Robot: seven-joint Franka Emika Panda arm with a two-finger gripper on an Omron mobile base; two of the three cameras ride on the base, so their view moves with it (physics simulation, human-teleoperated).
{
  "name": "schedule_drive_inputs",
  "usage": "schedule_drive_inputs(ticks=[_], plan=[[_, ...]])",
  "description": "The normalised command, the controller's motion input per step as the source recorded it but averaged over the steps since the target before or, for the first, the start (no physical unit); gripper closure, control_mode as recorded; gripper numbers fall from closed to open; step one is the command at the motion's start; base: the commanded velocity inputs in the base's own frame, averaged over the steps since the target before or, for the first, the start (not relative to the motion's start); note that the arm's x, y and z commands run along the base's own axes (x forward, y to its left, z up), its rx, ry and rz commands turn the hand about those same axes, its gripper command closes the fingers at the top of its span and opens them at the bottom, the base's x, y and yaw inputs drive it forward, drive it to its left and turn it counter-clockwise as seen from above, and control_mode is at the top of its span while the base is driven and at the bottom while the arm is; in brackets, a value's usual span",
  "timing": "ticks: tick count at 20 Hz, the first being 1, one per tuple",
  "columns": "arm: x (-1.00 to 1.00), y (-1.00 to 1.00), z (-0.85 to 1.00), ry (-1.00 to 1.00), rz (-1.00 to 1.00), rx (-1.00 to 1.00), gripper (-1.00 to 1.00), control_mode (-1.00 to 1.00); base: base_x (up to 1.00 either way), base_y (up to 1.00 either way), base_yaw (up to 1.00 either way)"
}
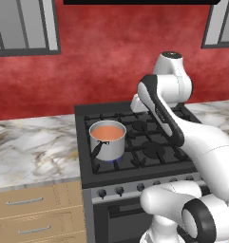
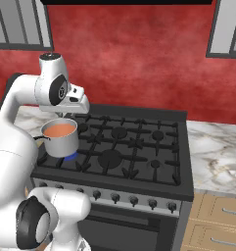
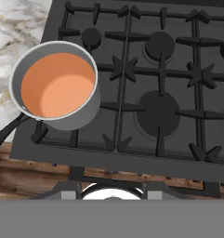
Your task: Wait until the marinara sauce is simmered to a deep red color and then turn off the stove.
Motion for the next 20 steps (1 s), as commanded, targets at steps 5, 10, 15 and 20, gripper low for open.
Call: schedule_drive_inputs(ticks=[5,10,15,20], plan=[[-0.22,0.1,-0.01,-0.07,0.03,-0.05,-1.0,-1.0,0.0,0.0,0.0],[0.0,0.0,0.0,0.0,0.0,0.0,-1.0,-1.0,0.0,0.0,0.0],[0.0,0.0,0.0,0.0,0.0,0.0,-1.0,-1.0,0.0,0.0,0.0],[0.0,0.0,0.0,0.0,0.0,0.0,-1.0,-1.0,0.0,0.0,0.0]])
